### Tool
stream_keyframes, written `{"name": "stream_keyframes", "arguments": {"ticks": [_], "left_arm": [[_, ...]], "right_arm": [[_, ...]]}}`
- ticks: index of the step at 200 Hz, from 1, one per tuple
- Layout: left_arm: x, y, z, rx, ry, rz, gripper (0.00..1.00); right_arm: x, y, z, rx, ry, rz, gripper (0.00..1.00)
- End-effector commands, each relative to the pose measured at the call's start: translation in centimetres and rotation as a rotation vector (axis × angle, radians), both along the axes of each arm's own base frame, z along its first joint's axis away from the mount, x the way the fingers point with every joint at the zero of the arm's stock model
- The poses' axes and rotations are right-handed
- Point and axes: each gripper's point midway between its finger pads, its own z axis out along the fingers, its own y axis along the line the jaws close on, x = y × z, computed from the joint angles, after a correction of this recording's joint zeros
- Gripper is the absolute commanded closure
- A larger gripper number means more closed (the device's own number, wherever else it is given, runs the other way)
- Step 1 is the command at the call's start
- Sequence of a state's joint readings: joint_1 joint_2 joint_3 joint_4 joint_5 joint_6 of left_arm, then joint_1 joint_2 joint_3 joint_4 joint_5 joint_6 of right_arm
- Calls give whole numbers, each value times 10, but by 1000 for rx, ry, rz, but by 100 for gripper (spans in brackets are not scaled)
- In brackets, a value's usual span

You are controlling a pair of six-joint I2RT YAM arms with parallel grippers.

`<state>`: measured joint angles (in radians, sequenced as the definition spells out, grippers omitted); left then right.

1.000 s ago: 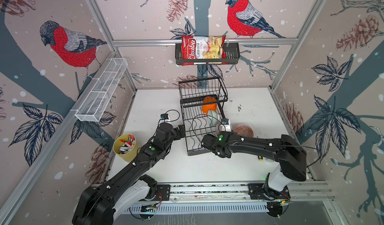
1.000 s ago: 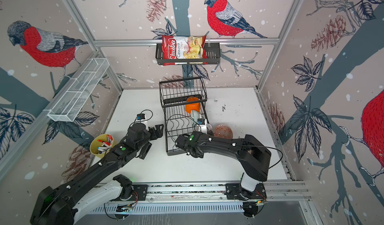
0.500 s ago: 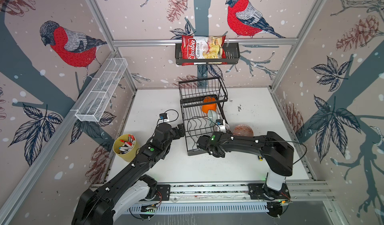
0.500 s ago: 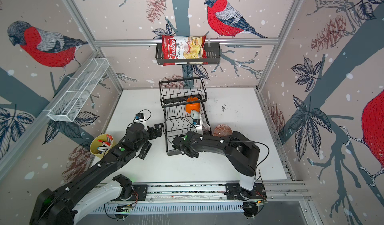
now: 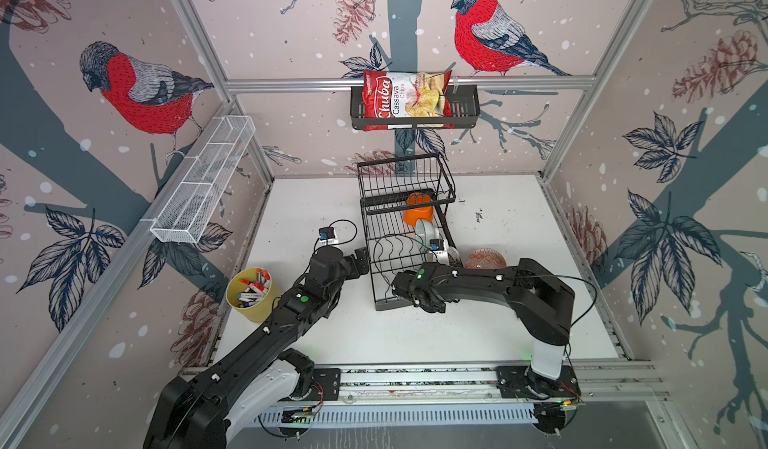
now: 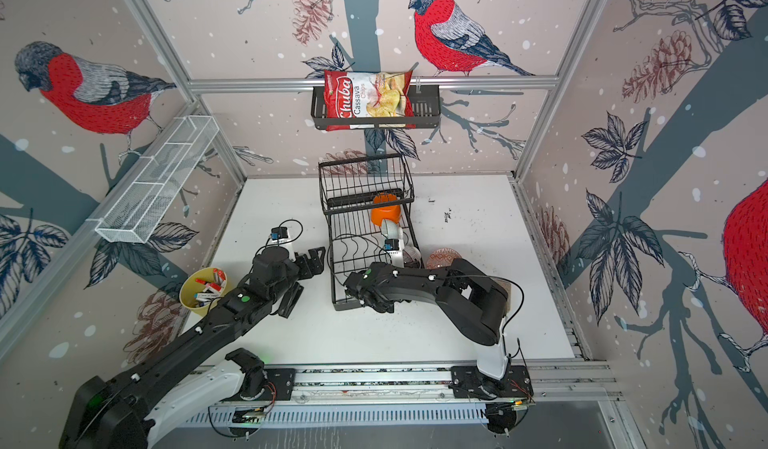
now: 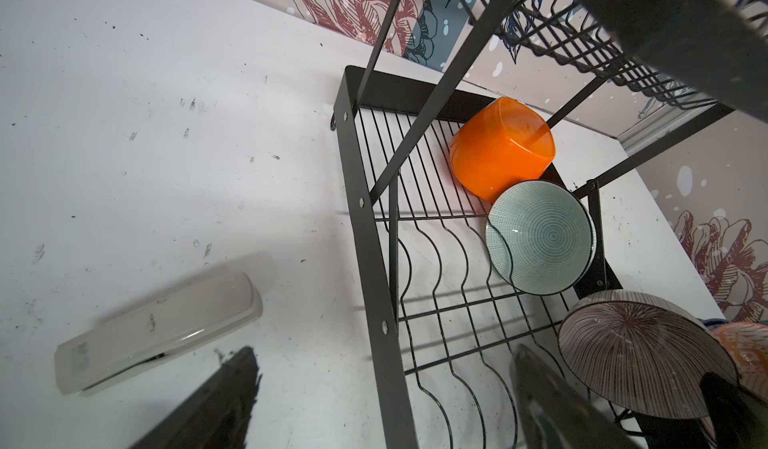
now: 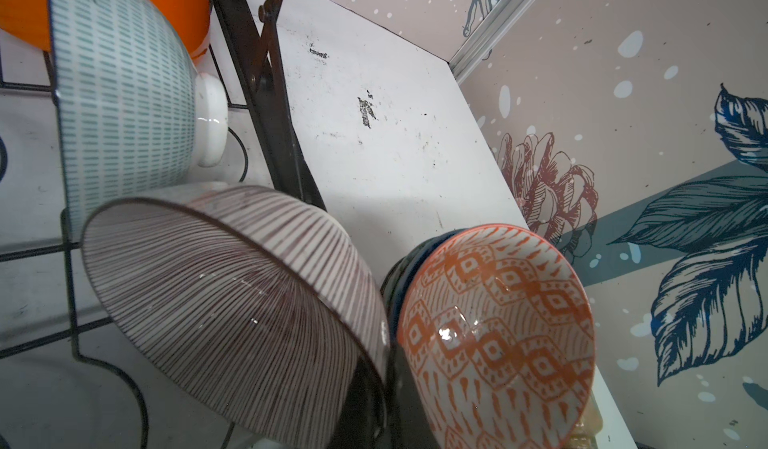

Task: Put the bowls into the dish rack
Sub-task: 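Lower the purple-striped bowl upright into the rack slots beside the green bowl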

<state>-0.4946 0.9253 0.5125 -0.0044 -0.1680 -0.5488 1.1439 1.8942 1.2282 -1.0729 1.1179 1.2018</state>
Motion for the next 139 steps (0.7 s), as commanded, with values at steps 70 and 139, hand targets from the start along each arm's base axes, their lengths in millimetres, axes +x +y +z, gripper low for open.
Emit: {"name": "stream_keyframes", "arguments": {"ticks": [70,139], "left_arm": [[5,1,12,-1,-59,2,7],[4,1,11,-8,-61,0,7]], "right_arm": [[3,14,-22,-19,17,24,100],[-7,16,-37,-13,62,34,100]]}}
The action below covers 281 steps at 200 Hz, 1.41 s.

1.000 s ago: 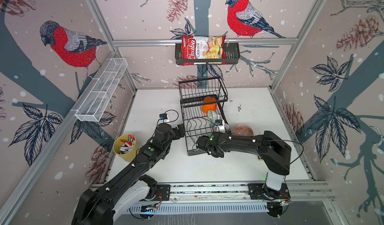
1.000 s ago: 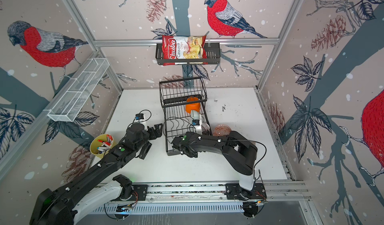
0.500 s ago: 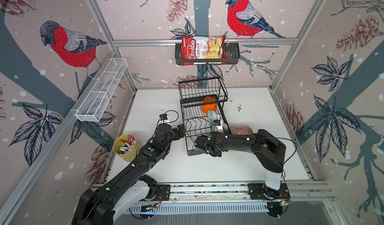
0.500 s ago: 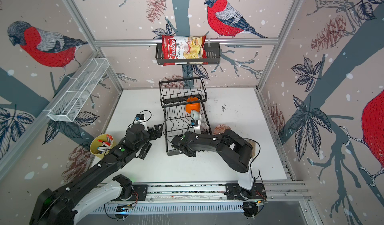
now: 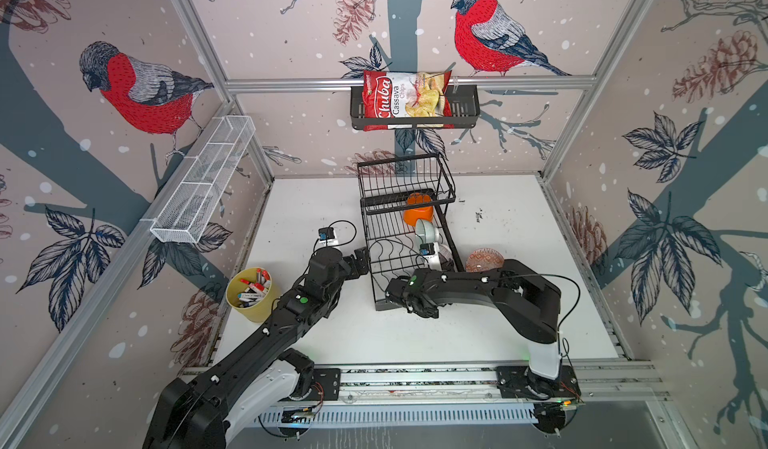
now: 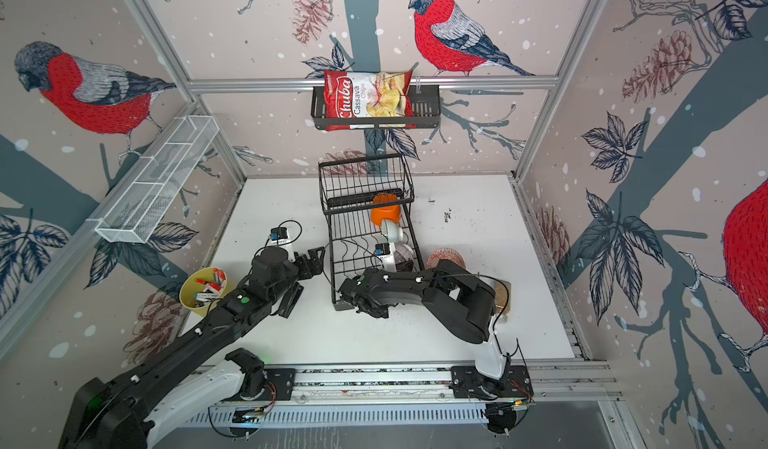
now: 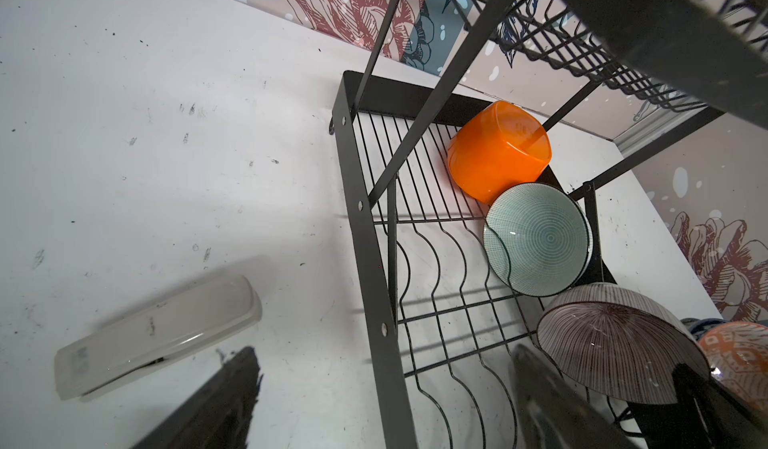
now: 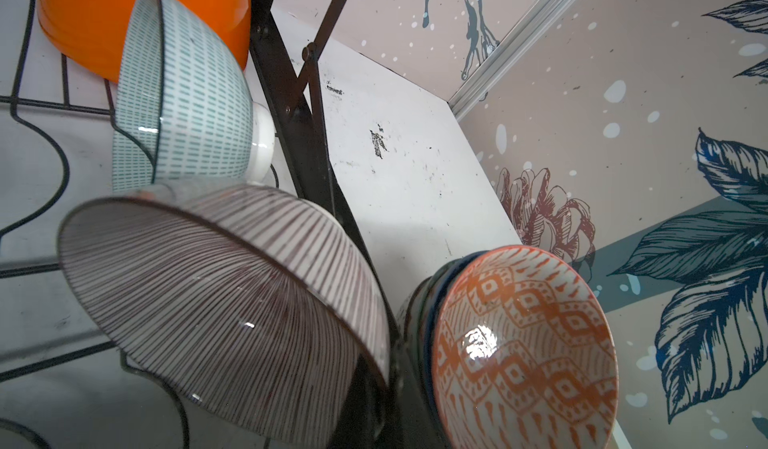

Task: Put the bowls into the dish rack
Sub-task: 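Lower the purple-striped bowl upright into the rack slots beside the green bowl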

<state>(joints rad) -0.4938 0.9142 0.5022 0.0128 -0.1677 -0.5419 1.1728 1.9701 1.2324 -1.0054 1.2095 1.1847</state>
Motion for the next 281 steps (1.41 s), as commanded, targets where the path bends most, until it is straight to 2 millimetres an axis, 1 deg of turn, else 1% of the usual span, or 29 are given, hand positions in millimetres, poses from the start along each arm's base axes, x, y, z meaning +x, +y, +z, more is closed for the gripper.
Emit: {"name": "stream_keyframes", "arguments": {"ticks": [1,77,91,149,168,192,258,274,281], "left_arm": [[4,0,9,-5,-44,3,7],[0,4,9,-9,-51,14,7],[-1,4,8,-12,-51,13,7],[-2,5,9,-20,-55,12,7],[-3,4,9,-21,-55,11,7],[-2,5,9,-21,-55,12,7],[-1,4,9,-15,-52,10,7],[-1,4,8,-15,-50,11,7],[-1,4,8,-17,-51,11,7]], "right_arm": [[-12,-1,-29,37,136,-26,100],[-17,2,-35,51,197,-17,100],[-18,4,-37,56,213,-15,97],[-20,2,-42,51,239,-26,90],[-21,0,-42,50,246,-36,83],[-21,-4,-41,50,246,-51,81],[-19,-3,-33,57,243,-49,77],[-19,-4,-31,60,242,-53,73],[-20,-5,-29,61,241,-55,69]]}}
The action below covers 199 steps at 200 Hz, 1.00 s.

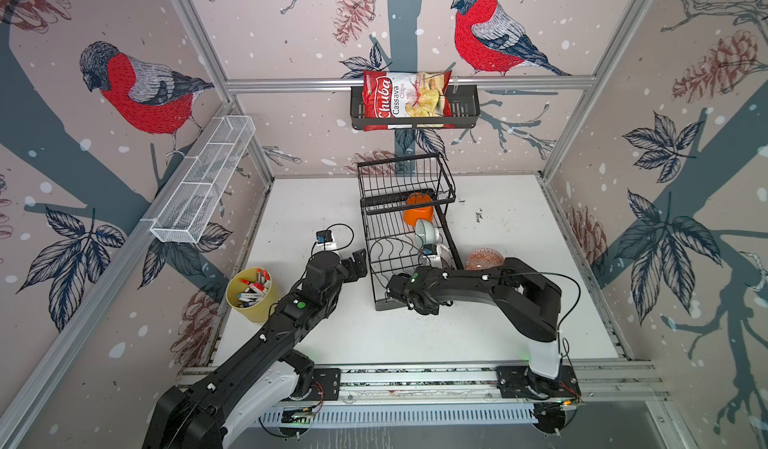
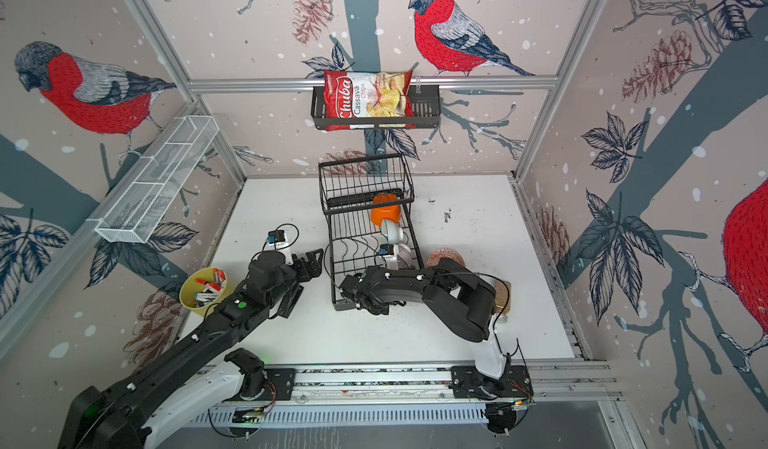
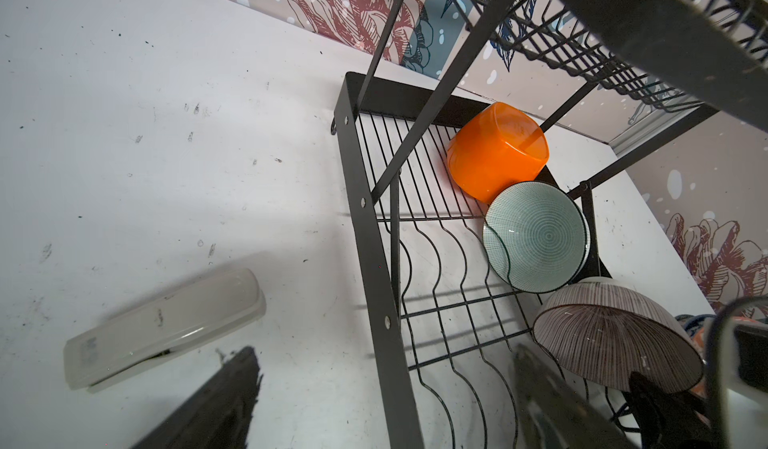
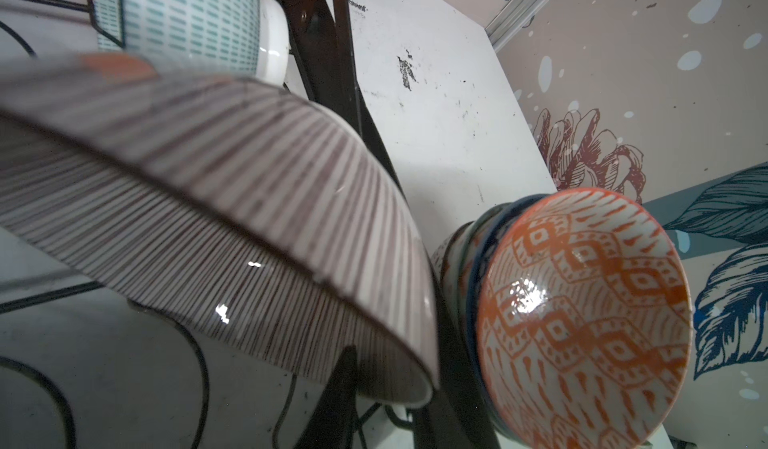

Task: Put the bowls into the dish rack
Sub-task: 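Lower the purple-striped bowl upright into the rack slots beside the green bowl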

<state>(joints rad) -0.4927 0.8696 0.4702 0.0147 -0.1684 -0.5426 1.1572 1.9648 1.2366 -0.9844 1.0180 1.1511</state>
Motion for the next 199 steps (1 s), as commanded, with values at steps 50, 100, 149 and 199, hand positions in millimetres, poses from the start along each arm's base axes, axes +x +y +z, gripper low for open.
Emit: {"name": "stream_keyframes", "arguments": {"ticks": [50,100,149,199], "left_arm": [[4,-1,9,-12,-38,4,7],[4,-1,8,-14,-39,3,7],[3,0,6,-17,-35,4,7],[1,1,3,-14,-31,8,7]], "right_arm": [[-9,-8,9,0,53,-13,61],[-8,-6,16,5,44,-7,51],[-5,4,23,39,42,19,37],[0,14,24,85,59,50,31]]}}
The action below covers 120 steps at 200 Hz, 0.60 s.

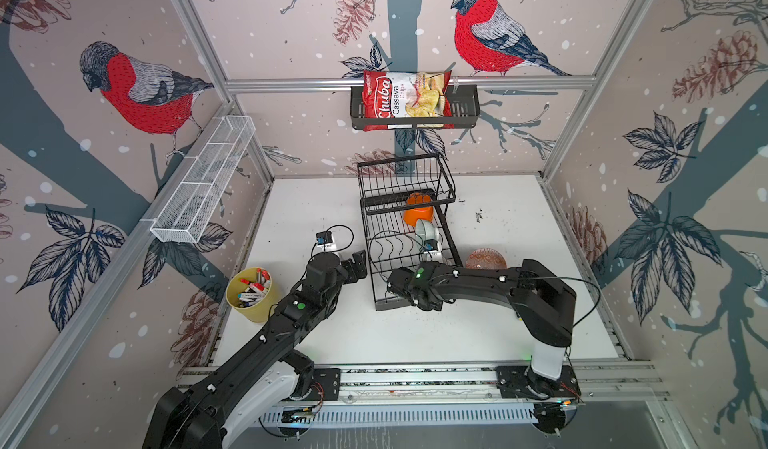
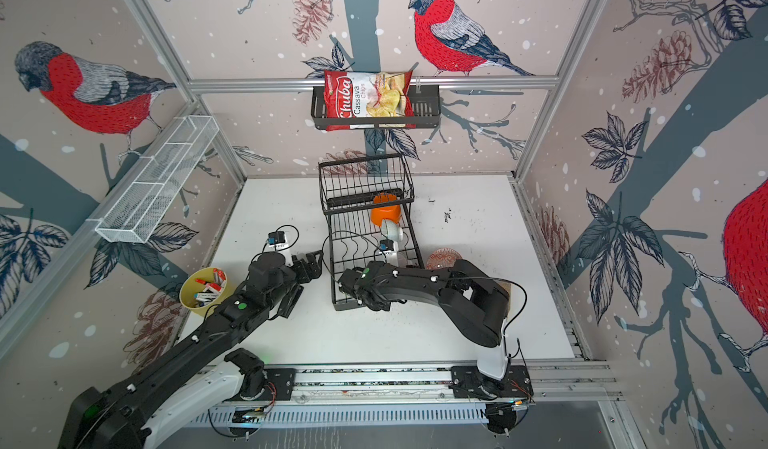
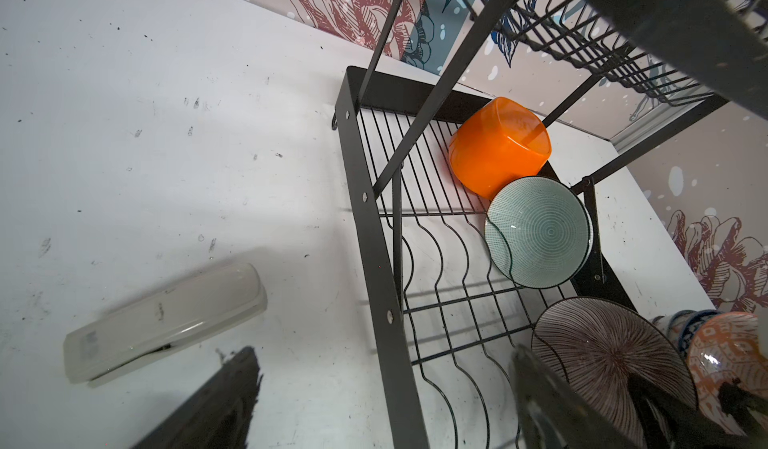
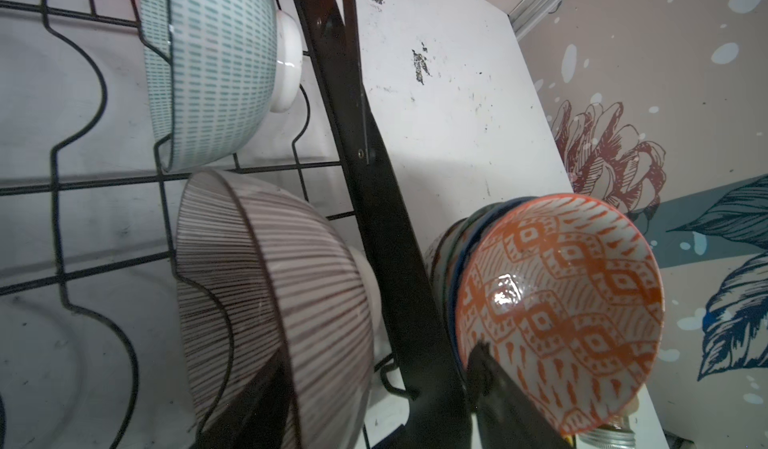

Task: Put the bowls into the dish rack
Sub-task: 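Lower the purple-striped bowl upright into the rack slots beside the green bowl, then open the right gripper and withdraw it toward the bowl stack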

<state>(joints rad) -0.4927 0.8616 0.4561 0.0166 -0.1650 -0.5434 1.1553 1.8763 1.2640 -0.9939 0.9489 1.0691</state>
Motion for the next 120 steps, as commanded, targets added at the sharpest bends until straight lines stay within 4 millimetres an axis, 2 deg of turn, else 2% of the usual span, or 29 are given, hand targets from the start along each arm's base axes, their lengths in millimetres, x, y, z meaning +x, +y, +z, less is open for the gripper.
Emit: {"name": "stream_keyframes", "arguments": {"ticks": [1,88,120], "left_arm": [[4,1,6,-14,-34,12,7],[3,2,4,-12,-30,12,7],[2,0,3,-13,-26,4,7]], "right_arm": [[3,6,3,19,5,19,31],[7,38,1,159,65,119,26],[10,43,9,214,60,126,25]]}}
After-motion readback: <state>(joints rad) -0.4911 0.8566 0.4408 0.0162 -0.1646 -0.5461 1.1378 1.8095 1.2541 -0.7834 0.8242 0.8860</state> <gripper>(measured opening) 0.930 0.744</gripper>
